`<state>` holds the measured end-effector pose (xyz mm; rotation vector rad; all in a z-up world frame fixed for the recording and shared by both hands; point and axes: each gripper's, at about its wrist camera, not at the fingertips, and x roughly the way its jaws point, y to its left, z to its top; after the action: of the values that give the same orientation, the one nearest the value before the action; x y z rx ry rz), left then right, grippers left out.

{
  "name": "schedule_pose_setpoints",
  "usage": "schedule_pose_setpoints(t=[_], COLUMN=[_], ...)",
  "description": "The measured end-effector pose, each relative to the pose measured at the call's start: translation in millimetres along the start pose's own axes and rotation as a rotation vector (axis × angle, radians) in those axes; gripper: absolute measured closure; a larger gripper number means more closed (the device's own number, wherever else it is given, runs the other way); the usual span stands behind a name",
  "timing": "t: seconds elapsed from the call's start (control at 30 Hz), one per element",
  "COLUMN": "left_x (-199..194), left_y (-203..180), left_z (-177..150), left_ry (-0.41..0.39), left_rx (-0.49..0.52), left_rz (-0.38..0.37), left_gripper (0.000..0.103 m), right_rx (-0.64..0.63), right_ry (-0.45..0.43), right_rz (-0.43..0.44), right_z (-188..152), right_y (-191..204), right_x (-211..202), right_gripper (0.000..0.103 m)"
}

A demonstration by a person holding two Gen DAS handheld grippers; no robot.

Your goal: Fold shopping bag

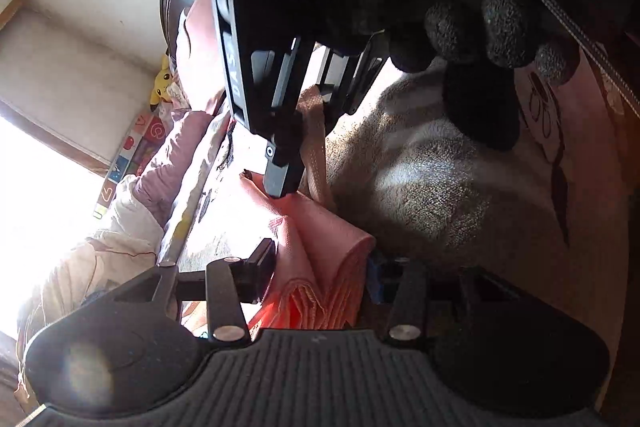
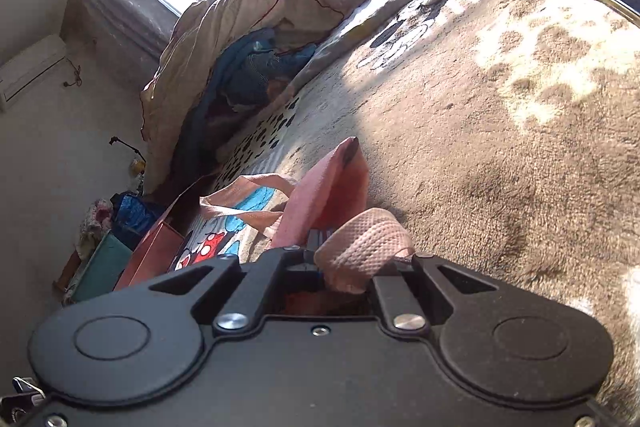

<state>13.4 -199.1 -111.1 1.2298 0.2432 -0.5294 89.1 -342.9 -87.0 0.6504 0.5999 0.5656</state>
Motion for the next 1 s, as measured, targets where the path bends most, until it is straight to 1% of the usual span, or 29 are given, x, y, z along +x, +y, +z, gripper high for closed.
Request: schedule_pose_setpoints(t=[0.1, 0.2, 0.23, 0.27, 0.3, 0.33, 0.4, 0.47, 0.5, 0.53, 0.57, 0.63, 0.7, 0.8, 0.83, 0.87, 0.9, 0.93, 0.97, 1.0], left_x=[5, 11, 12, 10, 7, 5, -1, -6, -9, -8, -8, -6, -4, 0, 1, 3, 4, 5, 6, 7], left_y=[0, 0, 0, 0, -1, -1, -1, 2, 4, 3, 3, 5, 8, 13, 15, 16, 18, 20, 22, 23], left_z=[2, 3, 4, 2, 1, 0, -4, -8, -10, -8, -7, -7, -9, -13, -14, -15, -16, -18, -19, -20], left_ry=[-0.014, -0.028, -0.032, -0.032, -0.032, -0.032, -0.034, -0.043, -0.049, -0.057, -0.066, -0.075, -0.076, -0.078, -0.078, -0.079, -0.079, -0.080, -0.080, -0.081], left_rx=[-0.015, -0.029, -0.033, -0.026, -0.018, -0.011, -0.015, -0.055, -0.072, -0.067, -0.062, -0.060, -0.063, -0.068, -0.070, -0.072, -0.073, -0.075, -0.077, -0.078], left_rz=[-0.009, -0.018, -0.019, -0.010, 0.000, 0.009, 0.019, 0.009, 0.004, -0.001, -0.006, -0.020, -0.039, -0.066, -0.076, -0.085, -0.094, -0.103, -0.113, -0.122], left_gripper=[0.058, 0.058, 0.055, 0.052, 0.045, 0.042, 0.041, 0.041, 0.042, 0.047, 0.049, 0.058, 0.062, 0.063, 0.063, 0.065, 0.066, 0.066, 0.066, 0.066], right_rx=[-0.106, -0.206, -0.182, -0.153, -0.124, -0.093, -0.031, -0.043, -0.039, -0.031, -0.022, -0.007, 0.008, 0.031, 0.024, 0.017, 0.002, -0.014, -0.061, -0.128], right_ry=[-0.035, -0.002, 0.004, 0.009, 0.014, 0.014, 0.013, 0.019, 0.020, 0.021, 0.022, 0.021, 0.016, -0.006, -0.011, -0.016, -0.003, 0.015, 0.048, 0.067], right_rz=[0.009, 0.022, 0.013, 0.003, -0.006, -0.015, -0.033, -0.035, -0.034, -0.033, -0.033, -0.038, -0.047, -0.047, -0.030, -0.012, 0.007, 0.031, 0.058, 0.055], right_z=[0, -5, -4, -2, -1, 2, 7, 8, 8, 8, 8, 8, 9, 10, 11, 11, 11, 10, 7, 5], right_y=[14, 23, 17, 9, 2, -5, -20, -19, -20, -21, -23, -25, -27, -26, -23, -19, -15, -12, -6, 0], right_x=[-16, -2, 3, 7, 12, 14, 17, 20, 21, 22, 22, 22, 23, 17, 11, 5, 1, -2, -5, -7], right_gripper=[0.088, 0.088, 0.094, 0.102, 0.103, 0.103, 0.103, 0.103, 0.103, 0.103, 0.103, 0.103, 0.103, 0.103, 0.096, 0.080, 0.071, 0.060, 0.056, 0.056])
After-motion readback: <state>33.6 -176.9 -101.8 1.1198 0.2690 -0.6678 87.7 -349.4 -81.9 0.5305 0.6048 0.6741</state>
